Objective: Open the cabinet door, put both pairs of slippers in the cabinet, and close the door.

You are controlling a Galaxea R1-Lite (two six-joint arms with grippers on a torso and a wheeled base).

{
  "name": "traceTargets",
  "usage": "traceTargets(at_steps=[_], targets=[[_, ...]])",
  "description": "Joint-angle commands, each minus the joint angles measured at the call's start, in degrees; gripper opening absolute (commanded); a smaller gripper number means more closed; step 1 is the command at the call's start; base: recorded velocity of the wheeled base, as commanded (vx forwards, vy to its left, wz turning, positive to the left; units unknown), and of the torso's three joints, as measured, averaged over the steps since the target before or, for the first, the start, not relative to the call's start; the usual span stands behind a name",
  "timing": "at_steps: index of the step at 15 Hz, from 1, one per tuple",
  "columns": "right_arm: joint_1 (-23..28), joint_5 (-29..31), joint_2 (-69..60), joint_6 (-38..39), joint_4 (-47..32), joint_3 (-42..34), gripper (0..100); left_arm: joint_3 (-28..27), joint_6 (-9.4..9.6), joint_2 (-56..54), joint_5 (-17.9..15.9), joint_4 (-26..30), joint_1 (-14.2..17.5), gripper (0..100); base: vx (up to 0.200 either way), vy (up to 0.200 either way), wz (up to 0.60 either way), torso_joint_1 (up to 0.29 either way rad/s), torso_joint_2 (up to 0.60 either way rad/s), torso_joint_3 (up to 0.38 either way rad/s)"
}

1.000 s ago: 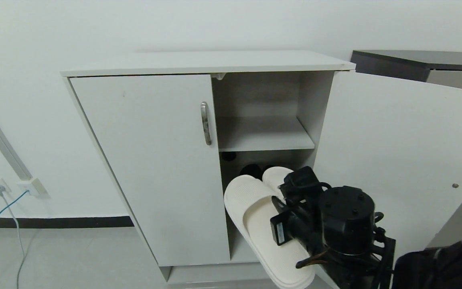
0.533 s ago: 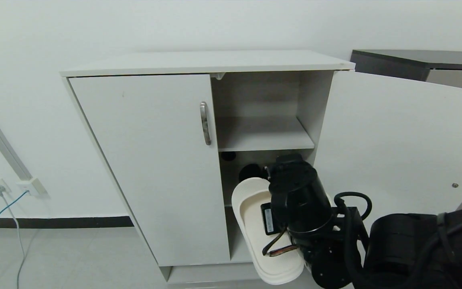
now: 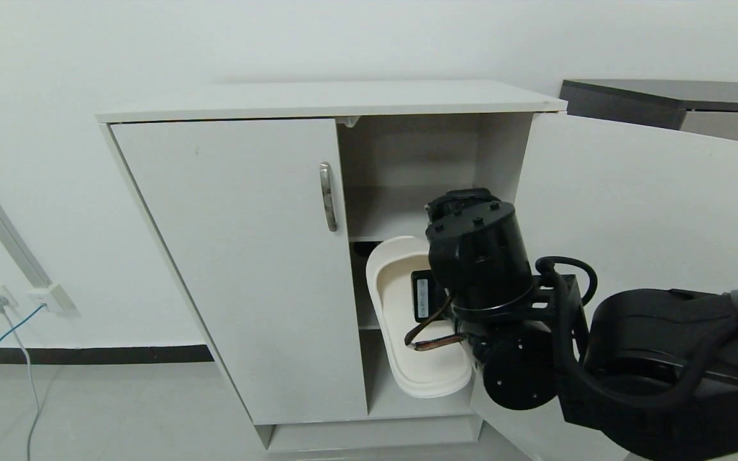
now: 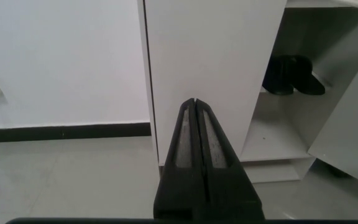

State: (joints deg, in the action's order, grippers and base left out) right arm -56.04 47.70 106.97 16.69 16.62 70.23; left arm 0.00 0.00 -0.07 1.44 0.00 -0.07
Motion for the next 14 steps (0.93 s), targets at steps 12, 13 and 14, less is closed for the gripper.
traceTargets(at_steps=[12,13,14], targets=[[2.6,0.0,3.6,-2.5,5.3,0.4,0,-0.1,0.0,0.1,-0.2,0.0,0.0,0,0.1,0.0,0.0,0.0,0.0,0.002],[2.6,0.0,3.5,-2.5,5.3,0.3,0,-0.1,0.0,0.1,-0.2,0.0,0.0,0,0.2,0.0,0.0,-0.007,0.0,0.002],[2.7,0.0,3.4,-2.5,5.3,0.3,0,0.0,0.0,0.1,-0.2,0.0,0.0,0,0.2,0.0,0.0,0.007,0.0,-0.002]])
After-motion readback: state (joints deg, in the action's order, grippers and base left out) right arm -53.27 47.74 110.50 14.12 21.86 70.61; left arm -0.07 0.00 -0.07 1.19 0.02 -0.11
